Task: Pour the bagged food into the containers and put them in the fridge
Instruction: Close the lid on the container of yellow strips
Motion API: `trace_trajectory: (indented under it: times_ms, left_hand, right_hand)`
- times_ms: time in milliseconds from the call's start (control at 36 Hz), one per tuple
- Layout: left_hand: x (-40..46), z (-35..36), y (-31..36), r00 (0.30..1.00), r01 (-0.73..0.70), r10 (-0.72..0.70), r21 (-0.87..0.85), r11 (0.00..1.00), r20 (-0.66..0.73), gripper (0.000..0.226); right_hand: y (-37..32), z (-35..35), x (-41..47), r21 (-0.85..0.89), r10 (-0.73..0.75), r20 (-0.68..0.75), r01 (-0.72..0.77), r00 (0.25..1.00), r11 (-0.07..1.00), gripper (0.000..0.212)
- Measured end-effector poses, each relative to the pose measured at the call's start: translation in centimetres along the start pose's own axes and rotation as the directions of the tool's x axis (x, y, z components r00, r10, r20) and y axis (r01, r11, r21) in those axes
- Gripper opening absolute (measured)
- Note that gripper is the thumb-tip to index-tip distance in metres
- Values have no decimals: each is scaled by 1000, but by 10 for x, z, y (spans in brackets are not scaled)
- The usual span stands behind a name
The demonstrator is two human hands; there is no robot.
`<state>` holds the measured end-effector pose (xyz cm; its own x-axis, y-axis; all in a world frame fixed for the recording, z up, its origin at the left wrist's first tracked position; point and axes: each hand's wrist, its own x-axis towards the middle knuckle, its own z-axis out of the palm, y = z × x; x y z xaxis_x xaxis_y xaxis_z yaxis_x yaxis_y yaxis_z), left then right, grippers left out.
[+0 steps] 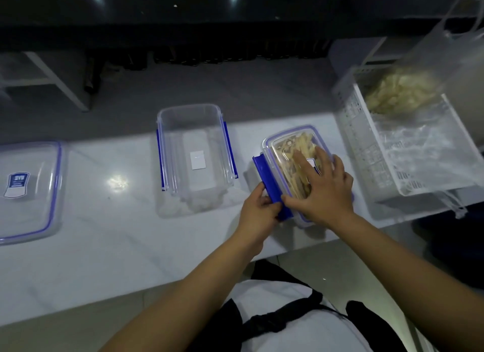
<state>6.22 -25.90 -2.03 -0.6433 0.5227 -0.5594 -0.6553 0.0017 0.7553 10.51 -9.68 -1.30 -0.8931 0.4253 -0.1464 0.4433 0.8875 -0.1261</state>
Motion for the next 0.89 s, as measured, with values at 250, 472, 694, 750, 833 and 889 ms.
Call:
trace_trajectory:
  times_ms: [250, 472, 694, 750, 833, 889]
  left_hand:
    - [-3, 9, -2, 996, -82, 86, 117, 990, -27, 54]
    - [-1, 12, -7, 949, -270, 314, 420, 867, -38, 69]
    - [-2, 13, -8, 954, -243, 298, 483, 841, -39, 68]
    - [-2, 13, -6, 958, -231, 283, 471, 851, -42, 67]
    - [-1, 11, -1, 968, -213, 250, 421, 882, -32, 76]
    - [1, 9, 2, 974, -190, 224, 407, 893, -37, 81]
  right_hand:
    - [-8, -12, -3, 84, 49, 38, -52, 998, 995, 68]
    - [0, -28, -21, 275, -44, 220, -18, 975, 961, 57]
    - [22, -24, -28, 574, -60, 139, -30, 988, 819, 66]
    - [32, -25, -26, 762, 80, 54, -93, 995, 641, 62]
    - [51, -25, -13, 867, 317, 247, -355, 916, 349, 81]
    - [63, -27, -4, 833, 281, 476, -530, 833, 160, 87]
